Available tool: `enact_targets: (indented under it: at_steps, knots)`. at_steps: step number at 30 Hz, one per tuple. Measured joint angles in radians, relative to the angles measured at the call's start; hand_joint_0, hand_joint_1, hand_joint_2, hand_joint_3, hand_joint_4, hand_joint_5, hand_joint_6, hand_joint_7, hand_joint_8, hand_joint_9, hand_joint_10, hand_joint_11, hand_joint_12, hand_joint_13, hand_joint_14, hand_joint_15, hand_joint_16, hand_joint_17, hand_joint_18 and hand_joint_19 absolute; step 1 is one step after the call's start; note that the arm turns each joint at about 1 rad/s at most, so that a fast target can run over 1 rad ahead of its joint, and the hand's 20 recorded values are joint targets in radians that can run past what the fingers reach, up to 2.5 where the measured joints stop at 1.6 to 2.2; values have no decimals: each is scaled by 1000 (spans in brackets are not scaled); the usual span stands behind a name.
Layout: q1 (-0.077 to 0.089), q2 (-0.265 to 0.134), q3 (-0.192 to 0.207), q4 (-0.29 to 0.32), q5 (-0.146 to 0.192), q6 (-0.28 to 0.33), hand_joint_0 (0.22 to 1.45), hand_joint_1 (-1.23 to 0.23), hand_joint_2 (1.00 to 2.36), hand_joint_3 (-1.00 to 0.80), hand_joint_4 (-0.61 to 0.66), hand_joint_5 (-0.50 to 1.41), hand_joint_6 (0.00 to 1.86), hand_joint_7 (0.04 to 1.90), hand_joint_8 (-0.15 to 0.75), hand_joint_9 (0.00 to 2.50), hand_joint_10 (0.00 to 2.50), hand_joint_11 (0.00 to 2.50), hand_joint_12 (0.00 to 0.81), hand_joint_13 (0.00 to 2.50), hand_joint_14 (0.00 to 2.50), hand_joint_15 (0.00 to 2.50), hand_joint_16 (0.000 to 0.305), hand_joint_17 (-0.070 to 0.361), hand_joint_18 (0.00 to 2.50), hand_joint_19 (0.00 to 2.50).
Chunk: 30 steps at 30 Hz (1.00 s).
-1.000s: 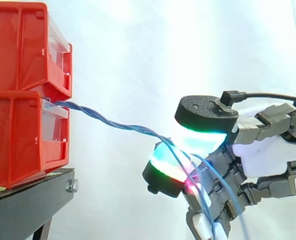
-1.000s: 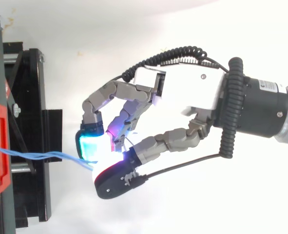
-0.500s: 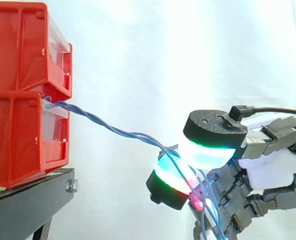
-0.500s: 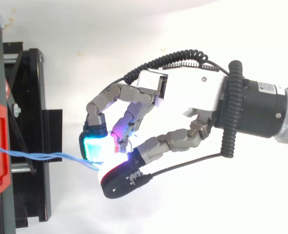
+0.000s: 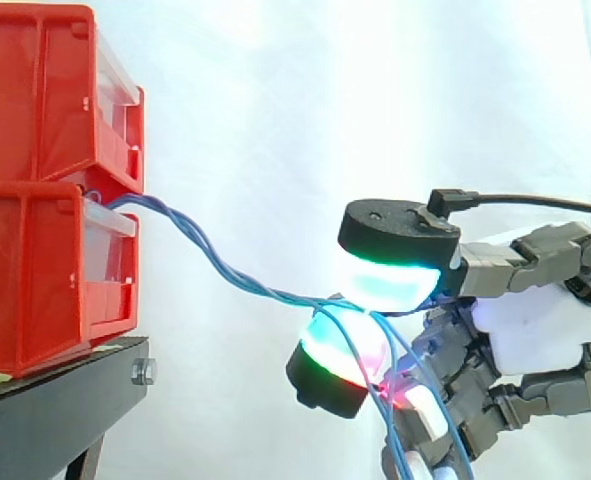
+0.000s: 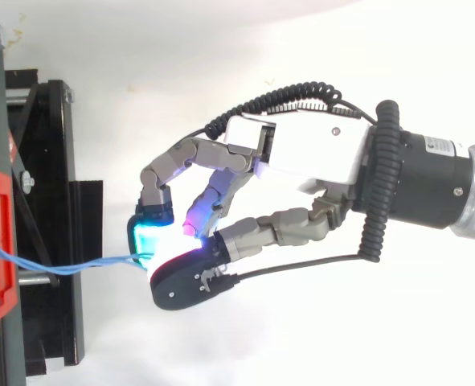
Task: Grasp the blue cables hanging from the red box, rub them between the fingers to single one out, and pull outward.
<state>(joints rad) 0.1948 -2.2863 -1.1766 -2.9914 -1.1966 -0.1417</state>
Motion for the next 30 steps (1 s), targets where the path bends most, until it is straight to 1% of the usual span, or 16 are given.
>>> enact_targets:
  at_steps: [4, 5, 8, 14, 17, 18, 23, 30]
  knots:
    - [1, 0, 0, 3, 1, 1, 588, -539, 1013, -330, 52, -112, 877, 1148, 242, 1174, 24, 777, 334, 990, 27, 679, 43, 96, 842, 684]
    - [1, 0, 0, 3, 1, 1, 591, -518, 1012, -334, 69, -109, 881, 1157, 237, 1192, 24, 786, 332, 993, 27, 683, 43, 96, 841, 694]
    - [1, 0, 0, 3, 1, 2, 592, -481, 1010, -362, 76, -99, 880, 1165, 238, 1212, 21, 778, 334, 1001, 27, 674, 43, 96, 848, 693]
    - [1, 0, 0, 3, 2, 2, 579, -460, 1006, -427, 59, -98, 880, 1143, 248, 1214, 24, 768, 331, 1009, 25, 681, 43, 97, 855, 691]
    - [2, 1, 0, 2, 2, 2, 564, -503, 1003, -460, 62, -97, 880, 1144, 245, 1213, 23, 763, 338, 1012, 27, 682, 44, 99, 860, 687]
    - [2, 0, 0, 2, 2, 3, 549, -564, 1001, -487, 64, -96, 880, 1139, 251, 1212, 23, 766, 338, 1015, 27, 674, 44, 100, 868, 681]
    - [2, 1, 0, 2, 3, 3, 514, -692, 1000, -500, 81, -102, 881, 1135, 249, 1199, 22, 769, 348, 1024, 25, 675, 46, 104, 889, 657]
    - [2, 0, 0, 2, 3, 4, 476, -733, 1000, -500, 80, -104, 885, 1097, 259, 1191, 19, 767, 361, 1031, 24, 667, 49, 109, 909, 630]
